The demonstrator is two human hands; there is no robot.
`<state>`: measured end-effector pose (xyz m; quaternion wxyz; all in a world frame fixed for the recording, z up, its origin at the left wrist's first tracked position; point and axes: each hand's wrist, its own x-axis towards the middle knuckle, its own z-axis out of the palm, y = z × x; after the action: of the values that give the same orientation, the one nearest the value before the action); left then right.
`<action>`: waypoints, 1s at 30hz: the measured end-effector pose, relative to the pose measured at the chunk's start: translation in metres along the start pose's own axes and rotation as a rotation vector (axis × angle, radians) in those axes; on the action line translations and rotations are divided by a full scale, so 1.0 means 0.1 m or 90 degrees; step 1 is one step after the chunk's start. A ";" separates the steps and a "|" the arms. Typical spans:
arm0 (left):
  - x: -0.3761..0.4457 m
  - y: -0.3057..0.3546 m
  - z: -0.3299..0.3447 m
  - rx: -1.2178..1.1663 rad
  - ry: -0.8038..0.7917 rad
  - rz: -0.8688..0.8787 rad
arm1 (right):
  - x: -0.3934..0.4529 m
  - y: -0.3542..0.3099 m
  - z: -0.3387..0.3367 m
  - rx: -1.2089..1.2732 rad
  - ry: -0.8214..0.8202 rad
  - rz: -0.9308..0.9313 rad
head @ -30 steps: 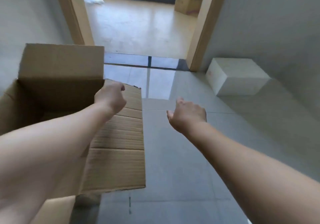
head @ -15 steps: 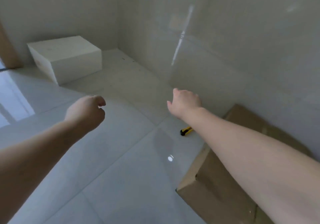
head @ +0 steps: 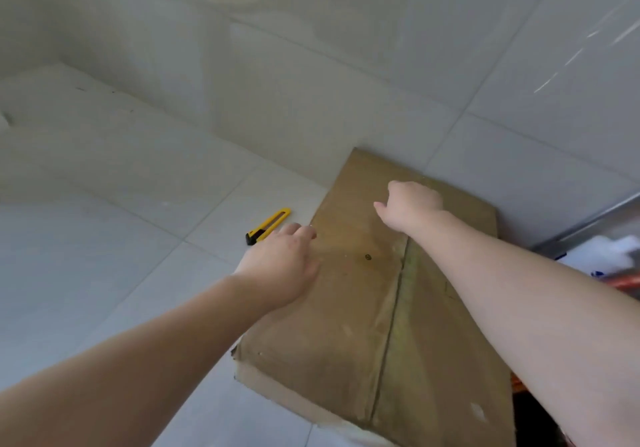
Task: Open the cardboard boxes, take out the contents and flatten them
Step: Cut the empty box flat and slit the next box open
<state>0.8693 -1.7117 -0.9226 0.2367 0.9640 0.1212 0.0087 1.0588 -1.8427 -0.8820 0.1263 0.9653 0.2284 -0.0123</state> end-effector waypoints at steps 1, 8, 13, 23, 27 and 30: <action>0.07 0.15 0.07 0.018 -0.004 0.028 | 0.06 0.17 0.07 0.003 -0.013 0.015; 0.16 0.88 0.57 0.193 -0.271 0.396 | 0.57 1.18 0.60 0.094 -0.092 0.186; 0.26 1.04 0.82 0.219 -0.347 0.429 | 0.87 1.32 0.88 0.154 -0.113 0.213; -0.19 0.83 1.16 0.618 -0.252 0.659 | 1.12 1.44 0.92 0.161 -0.098 0.190; -0.26 0.41 0.86 0.394 -0.371 0.616 | 1.04 1.34 0.88 0.164 -0.106 0.220; -0.28 0.06 0.52 0.279 -0.390 0.556 | 0.94 1.18 0.90 0.170 -0.113 0.247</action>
<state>0.8470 -1.7473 -0.9643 0.0305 0.9098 -0.3630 -0.1990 1.1985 -1.9264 -0.9485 0.0171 0.9943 0.0235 -0.1028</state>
